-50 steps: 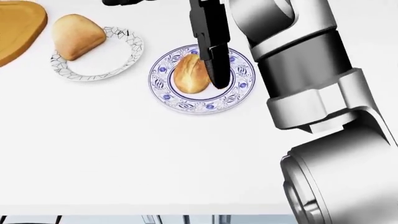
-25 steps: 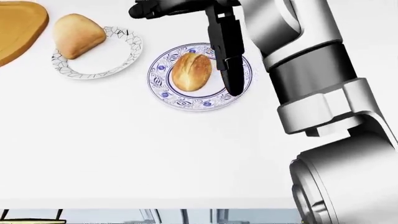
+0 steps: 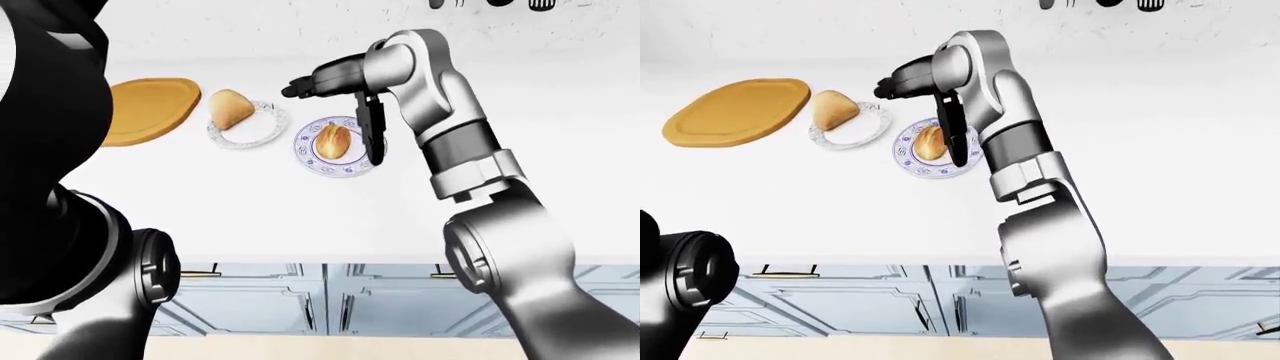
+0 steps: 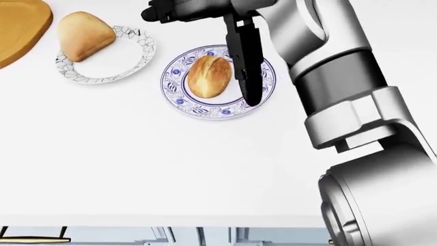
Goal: Place all breads on the cutting board.
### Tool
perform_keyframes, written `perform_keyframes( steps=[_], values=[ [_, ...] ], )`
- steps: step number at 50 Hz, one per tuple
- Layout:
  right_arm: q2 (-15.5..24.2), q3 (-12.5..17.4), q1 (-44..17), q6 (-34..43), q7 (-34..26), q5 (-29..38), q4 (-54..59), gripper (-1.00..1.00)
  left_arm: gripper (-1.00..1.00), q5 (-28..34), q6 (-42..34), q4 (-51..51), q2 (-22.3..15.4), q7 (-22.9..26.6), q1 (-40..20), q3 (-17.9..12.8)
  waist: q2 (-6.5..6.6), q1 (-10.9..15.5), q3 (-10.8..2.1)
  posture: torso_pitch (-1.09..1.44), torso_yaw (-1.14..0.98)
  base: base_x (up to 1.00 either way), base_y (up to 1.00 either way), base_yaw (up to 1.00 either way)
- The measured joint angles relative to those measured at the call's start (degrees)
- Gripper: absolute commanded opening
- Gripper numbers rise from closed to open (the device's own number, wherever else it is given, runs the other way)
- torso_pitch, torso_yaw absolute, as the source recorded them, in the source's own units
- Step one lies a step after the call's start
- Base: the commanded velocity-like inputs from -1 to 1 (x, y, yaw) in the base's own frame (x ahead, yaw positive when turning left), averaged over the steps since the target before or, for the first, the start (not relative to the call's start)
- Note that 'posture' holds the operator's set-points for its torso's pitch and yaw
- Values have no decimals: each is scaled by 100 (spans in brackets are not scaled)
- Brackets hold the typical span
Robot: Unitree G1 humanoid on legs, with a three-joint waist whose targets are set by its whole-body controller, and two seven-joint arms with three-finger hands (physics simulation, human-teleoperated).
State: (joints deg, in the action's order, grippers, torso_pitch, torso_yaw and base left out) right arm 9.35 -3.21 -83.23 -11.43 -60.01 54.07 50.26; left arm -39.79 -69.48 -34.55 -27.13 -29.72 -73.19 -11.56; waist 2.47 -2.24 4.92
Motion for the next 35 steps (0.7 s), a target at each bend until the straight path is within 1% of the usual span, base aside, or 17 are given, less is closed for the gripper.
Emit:
perform_keyframes(
  steps=[2,4,5,6,8,14,17,20,22,26,30,35],
  values=[
    [-16,-8,10,-16,26,11,25,93,100,13,-3,4,4,13,-7,6,-1,1,2,0,0,0,0,0],
    [-25,-13,9,-30,37,15,44,87,100,21,-14,4,14,21,-17,5,-1,3,5,0,0,0,0,0],
    [-27,-9,8,-32,37,14,50,75,100,26,-20,2,19,24,-20,6,-2,4,5,0,0,0,0,0],
    [-25,-5,9,-32,35,12,50,75,100,32,-23,1,23,27,-21,8,-4,5,5,0,0,0,0,0],
    [-17,-1,14,-30,26,11,32,66,100,47,-21,1,27,39,-14,13,-7,5,5,0,0,0,0,0],
    [-9,6,3,-32,30,9,21,59,100,80,-41,-5,42,63,-14,2,-15,3,1,0,0,0,0,0],
    [-6,11,17,-44,51,8,30,51,100,92,-55,-6,50,71,-29,0,-20,3,0,0,0,0,0,0],
    [-11,9,35,-40,49,4,32,50,100,106,-55,-11,52,77,-30,-4,-21,3,1,0,0,0,0,0],
    [-16,7,41,-46,58,1,45,45,100,120,-40,-6,51,91,-16,2,-21,3,1,0,0,0,0,0],
    [-26,-2,93,-56,75,1,33,46,100,147,-33,8,60,119,-6,8,-25,6,3,0,0,0,0,0],
    [-18,-4,110,-70,85,4,49,39,100,162,-44,-4,68,131,-12,1,-27,8,7,0,0,0,0,0],
    [-25,3,132,-62,85,1,8,36,100,165,-75,-27,80,124,-28,-7,-28,7,4,0,0,0,0,0]
  ],
)
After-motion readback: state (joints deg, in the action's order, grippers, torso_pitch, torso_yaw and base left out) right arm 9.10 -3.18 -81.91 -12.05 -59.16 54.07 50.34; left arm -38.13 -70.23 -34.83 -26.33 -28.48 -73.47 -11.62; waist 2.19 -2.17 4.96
